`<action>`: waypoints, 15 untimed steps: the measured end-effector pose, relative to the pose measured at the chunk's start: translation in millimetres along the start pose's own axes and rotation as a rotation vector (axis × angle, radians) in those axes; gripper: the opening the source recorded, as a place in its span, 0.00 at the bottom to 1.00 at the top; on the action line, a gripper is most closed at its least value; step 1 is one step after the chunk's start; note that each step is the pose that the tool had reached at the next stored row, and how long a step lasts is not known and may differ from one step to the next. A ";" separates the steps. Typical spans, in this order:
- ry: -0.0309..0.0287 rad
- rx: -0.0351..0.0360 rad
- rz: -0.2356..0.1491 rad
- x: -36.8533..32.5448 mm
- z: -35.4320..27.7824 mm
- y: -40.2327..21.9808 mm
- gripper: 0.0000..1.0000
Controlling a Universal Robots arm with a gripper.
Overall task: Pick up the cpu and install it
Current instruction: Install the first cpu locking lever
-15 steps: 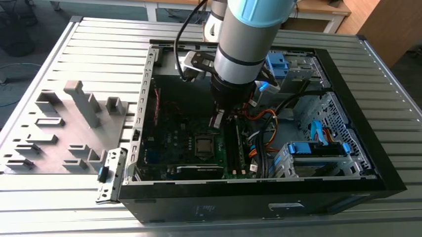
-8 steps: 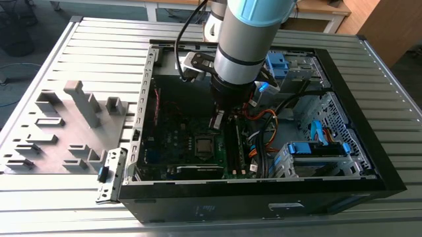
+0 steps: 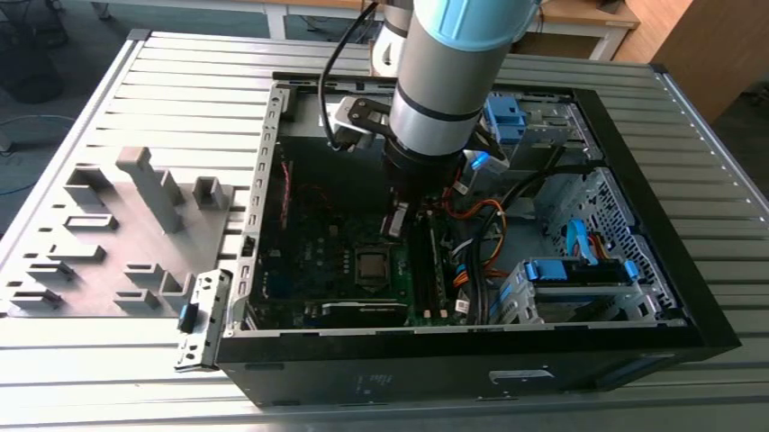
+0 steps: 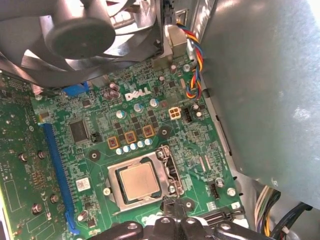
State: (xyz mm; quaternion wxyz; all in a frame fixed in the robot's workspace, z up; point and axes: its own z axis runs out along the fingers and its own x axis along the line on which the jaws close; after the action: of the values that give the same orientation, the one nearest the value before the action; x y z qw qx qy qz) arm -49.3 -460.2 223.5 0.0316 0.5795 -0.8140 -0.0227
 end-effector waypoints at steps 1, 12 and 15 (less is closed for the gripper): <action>0.0000 0.0001 0.000 0.1 1.1 -0.2 0.11; 0.0171 0.0059 -0.003 1.5 13.5 -1.7 0.11; 0.0209 0.0073 -0.007 1.9 17.3 -2.1 0.11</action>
State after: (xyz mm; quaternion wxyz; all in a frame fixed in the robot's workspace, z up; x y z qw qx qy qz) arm -49.2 -462.7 206.2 0.0380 0.5828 -0.8116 -0.0138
